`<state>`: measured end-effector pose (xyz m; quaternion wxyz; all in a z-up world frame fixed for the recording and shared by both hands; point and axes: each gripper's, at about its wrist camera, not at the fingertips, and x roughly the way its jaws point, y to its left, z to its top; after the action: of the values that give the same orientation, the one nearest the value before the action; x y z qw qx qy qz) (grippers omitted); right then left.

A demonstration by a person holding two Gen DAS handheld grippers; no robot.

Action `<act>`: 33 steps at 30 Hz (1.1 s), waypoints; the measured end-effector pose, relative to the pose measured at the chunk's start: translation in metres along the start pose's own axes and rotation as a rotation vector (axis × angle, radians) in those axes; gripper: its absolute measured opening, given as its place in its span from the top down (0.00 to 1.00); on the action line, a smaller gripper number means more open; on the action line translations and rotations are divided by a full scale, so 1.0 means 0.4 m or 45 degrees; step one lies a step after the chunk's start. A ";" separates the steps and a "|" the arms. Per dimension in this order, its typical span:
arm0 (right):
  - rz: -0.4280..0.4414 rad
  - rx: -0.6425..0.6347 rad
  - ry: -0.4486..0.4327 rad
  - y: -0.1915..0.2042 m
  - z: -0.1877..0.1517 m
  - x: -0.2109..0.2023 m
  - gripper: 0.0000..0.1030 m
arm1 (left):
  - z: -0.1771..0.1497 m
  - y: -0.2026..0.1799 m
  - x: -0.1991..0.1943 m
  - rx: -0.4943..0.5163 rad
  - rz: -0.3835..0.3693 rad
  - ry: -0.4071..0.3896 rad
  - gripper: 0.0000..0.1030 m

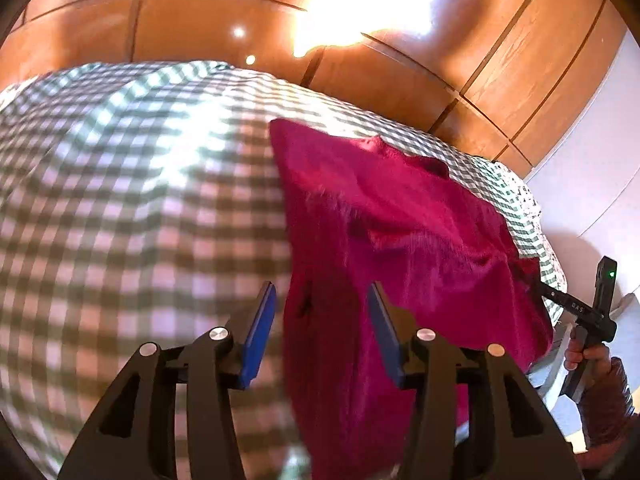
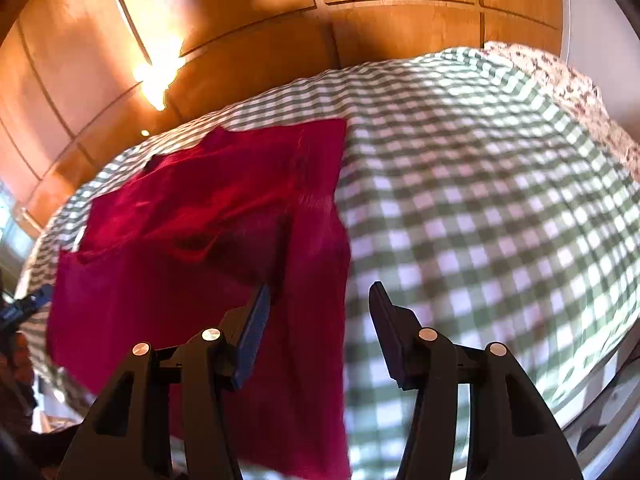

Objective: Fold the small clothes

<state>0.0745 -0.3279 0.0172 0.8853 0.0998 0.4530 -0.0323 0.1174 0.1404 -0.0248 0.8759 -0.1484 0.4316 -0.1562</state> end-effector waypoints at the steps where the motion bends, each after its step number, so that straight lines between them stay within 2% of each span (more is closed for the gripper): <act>1: 0.004 -0.006 -0.003 0.004 0.009 0.010 0.51 | 0.011 -0.006 0.008 0.005 0.002 -0.002 0.54; 3: -0.011 -0.027 -0.002 0.018 0.025 0.033 0.51 | 0.026 -0.007 0.029 -0.001 0.002 0.005 0.56; 4: -0.025 -0.043 0.000 0.025 0.028 0.041 0.54 | 0.030 -0.009 0.037 -0.002 0.002 0.010 0.64; 5: -0.025 -0.060 0.009 0.032 0.030 0.050 0.70 | 0.030 -0.014 0.039 0.007 -0.009 0.015 0.73; 6: -0.025 -0.067 0.015 0.039 0.028 0.051 0.76 | 0.029 -0.018 0.040 0.022 -0.007 0.017 0.84; 7: -0.033 -0.076 0.011 0.044 0.025 0.049 0.81 | 0.026 -0.021 0.035 0.036 0.005 0.002 0.90; 8: -0.033 -0.085 0.008 0.045 0.019 0.042 0.92 | 0.022 -0.023 0.028 0.047 0.000 -0.012 0.93; 14: -0.003 -0.094 -0.057 0.057 0.002 -0.051 0.93 | 0.000 -0.026 -0.051 0.039 -0.090 -0.104 0.94; 19: 0.047 -0.094 -0.141 0.076 0.051 -0.119 0.93 | 0.033 -0.036 -0.093 0.049 -0.113 -0.173 0.94; 23: 0.051 -0.081 -0.164 0.085 0.123 -0.095 0.93 | 0.099 -0.034 -0.081 0.055 -0.085 -0.203 0.94; 33: 0.053 0.044 -0.207 0.001 0.341 0.056 0.93 | 0.309 -0.023 0.050 -0.008 0.050 -0.221 0.94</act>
<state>0.1964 -0.3551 0.0767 0.9178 0.1217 0.3767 -0.0297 0.2267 0.1394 0.0370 0.9125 -0.1556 0.3573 -0.1241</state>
